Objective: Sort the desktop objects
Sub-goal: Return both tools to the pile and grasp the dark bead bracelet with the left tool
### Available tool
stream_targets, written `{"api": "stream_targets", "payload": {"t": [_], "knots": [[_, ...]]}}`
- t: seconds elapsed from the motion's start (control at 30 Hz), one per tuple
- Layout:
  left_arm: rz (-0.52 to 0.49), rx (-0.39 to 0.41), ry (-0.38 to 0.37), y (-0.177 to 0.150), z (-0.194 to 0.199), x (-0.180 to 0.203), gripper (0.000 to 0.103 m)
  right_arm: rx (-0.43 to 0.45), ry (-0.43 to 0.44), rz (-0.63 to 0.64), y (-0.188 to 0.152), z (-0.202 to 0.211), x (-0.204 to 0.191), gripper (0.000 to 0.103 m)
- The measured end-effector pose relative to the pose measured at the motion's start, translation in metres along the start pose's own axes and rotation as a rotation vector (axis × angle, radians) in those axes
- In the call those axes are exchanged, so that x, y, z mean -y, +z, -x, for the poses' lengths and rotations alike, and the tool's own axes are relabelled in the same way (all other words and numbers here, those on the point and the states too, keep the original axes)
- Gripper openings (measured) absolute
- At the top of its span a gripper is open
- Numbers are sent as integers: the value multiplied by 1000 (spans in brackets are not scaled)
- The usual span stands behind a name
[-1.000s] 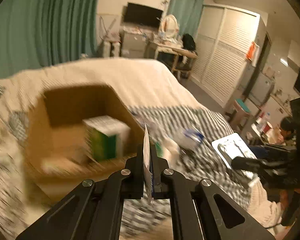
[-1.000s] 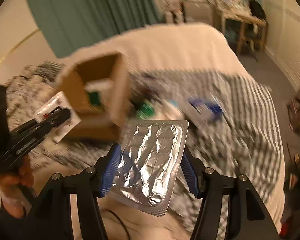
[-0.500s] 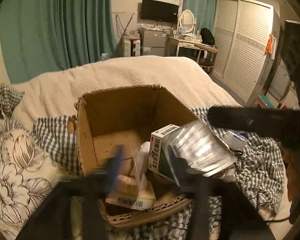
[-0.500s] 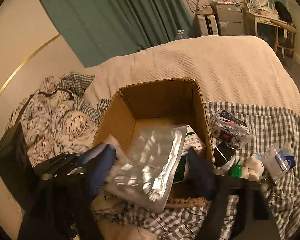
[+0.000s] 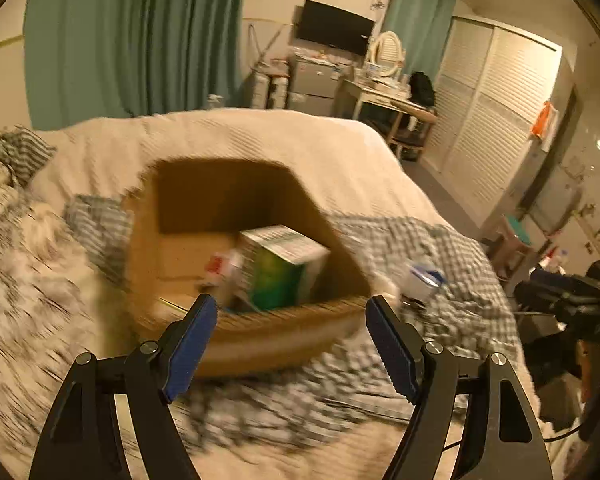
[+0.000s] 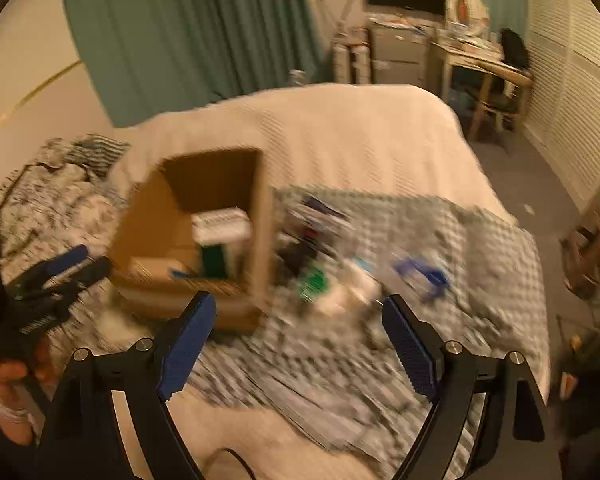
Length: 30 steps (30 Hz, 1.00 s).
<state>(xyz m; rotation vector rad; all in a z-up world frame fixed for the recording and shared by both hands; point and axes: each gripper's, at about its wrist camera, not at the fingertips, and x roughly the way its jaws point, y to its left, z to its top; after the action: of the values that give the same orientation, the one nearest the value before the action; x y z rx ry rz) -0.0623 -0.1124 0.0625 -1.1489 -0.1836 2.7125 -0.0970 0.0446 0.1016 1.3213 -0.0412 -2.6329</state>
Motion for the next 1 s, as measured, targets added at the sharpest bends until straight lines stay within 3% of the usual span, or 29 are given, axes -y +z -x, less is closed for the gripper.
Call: {"api": "stream_targets", "payload": {"t": [0.17,0.37,0.63,0.73,0.83,0.9,0.93,1.0], "knots": [[-88,-79,-45,-37,-43,69,79,-62,-47,-9,-37,-8,54,85],[-147,-151,-78,-73,-110,125,79,-127,-78,-43,-52,-60,103,85],[-200,-202,-88,-81,-193,172,77,-95,43,67,-22,-129,122,85],[-206,-220,-91,-80,-221,184,65,-103,23,93,-10,-153,128,85],[-178,-259,-88,-80,-255,190,62,-81,37,73,-5,-165,143,85],[-156,-259,-67,-79,-268,189,38,-73,47,62,-5,-170,153,85],[-158,-277,-54,-78,-276,189,13,-66,45,57,-6,-173,159,85],[-149,-292,-47,-77,-284,187,13,-52,54,40,-9,-176,168,85]]}}
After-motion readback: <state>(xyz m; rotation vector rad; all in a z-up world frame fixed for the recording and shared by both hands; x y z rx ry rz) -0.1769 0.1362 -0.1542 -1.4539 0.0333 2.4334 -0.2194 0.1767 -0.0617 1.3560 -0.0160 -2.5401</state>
